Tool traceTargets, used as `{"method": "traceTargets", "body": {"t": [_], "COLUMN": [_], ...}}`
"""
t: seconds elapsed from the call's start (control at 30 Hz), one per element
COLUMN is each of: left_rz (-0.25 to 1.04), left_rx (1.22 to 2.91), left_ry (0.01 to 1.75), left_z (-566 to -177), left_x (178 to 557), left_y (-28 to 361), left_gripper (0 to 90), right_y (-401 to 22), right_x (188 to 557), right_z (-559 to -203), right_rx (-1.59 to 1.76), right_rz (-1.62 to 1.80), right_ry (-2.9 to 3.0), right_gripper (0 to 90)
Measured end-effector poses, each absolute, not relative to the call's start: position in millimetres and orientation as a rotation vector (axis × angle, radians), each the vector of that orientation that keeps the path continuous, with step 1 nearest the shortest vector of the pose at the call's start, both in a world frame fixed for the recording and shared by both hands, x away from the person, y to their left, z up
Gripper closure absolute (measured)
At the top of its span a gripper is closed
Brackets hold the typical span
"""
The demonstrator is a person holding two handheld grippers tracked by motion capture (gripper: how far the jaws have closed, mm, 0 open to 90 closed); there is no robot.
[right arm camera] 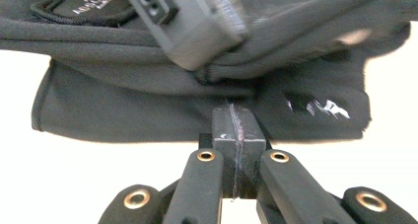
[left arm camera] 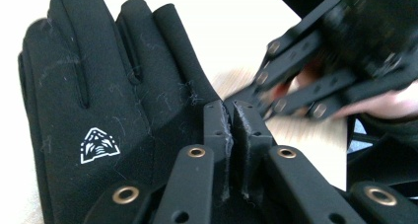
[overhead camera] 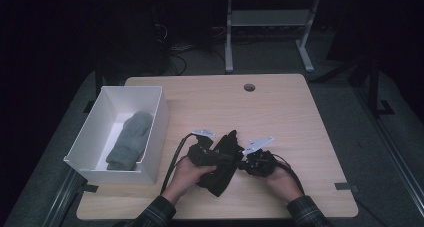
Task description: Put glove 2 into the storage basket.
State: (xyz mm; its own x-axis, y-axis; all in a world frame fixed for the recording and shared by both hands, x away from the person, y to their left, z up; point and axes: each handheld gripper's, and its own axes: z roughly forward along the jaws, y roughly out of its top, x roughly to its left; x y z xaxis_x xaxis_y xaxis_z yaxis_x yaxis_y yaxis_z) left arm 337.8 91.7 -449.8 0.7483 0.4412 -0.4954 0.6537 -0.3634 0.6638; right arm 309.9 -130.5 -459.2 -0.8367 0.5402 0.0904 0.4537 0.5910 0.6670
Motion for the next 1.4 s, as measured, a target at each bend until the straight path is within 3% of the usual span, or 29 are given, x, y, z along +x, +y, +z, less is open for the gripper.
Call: {"method": "traceTargets", "body": {"t": [0.1, 0.2, 0.23, 0.27, 0.4, 0.47, 0.77, 1.07, 1.3, 1.33, 1.4], "left_rz": [-0.296, -0.296, -0.293, -0.286, -0.245, -0.213, -0.113, 0.015, 0.027, 0.046, 0.055], "left_rx": [2.027, 2.029, 2.038, 2.042, 2.114, 2.160, 2.292, 2.393, 2.342, 2.337, 2.324], "left_ry": [0.811, 0.801, 0.797, 0.779, 0.733, 0.728, 0.696, 0.684, 0.686, 0.660, 0.650], "left_z": [-452, -451, -450, -449, -448, -451, -455, -445, -438, -432, -426], "left_x": [337, 336, 335, 332, 325, 321, 316, 311, 313, 315, 319], "left_y": [89, 87, 86, 83, 75, 69, 62, 92, 104, 107, 110], "left_gripper": [72.7, 71.4, 73.1, 73.4, 84.6, 88.6, 89.5, 89.1, 77.8, 68.7, 60.8], "right_y": [-149, -166, -166, -177, -194, -200, -206, -208, -208, -208, -208], "right_x": [310, 311, 311, 311, 310, 308, 313, 317, 318, 318, 317], "right_z": [-454, -451, -451, -452, -456, -458, -467, -472, -475, -476, -478], "right_rx": [0.889, 0.928, 0.928, 0.959, 1.000, 1.015, 1.060, 1.096, 1.104, 1.098, 1.097], "right_rz": [1.081, 1.091, 1.091, 1.089, 1.070, 1.062, 0.999, 0.978, 1.002, 1.017, 1.032], "right_ry": [2.652, 2.611, 2.611, 2.580, 2.545, 2.531, 2.490, 2.472, 2.454, 2.446, 2.438], "right_gripper": [85.1, 73.9, 73.9, 62.5, 50.4, 48.3, 34.8, 27.8, 23.5, 21.9, 20.7]}}
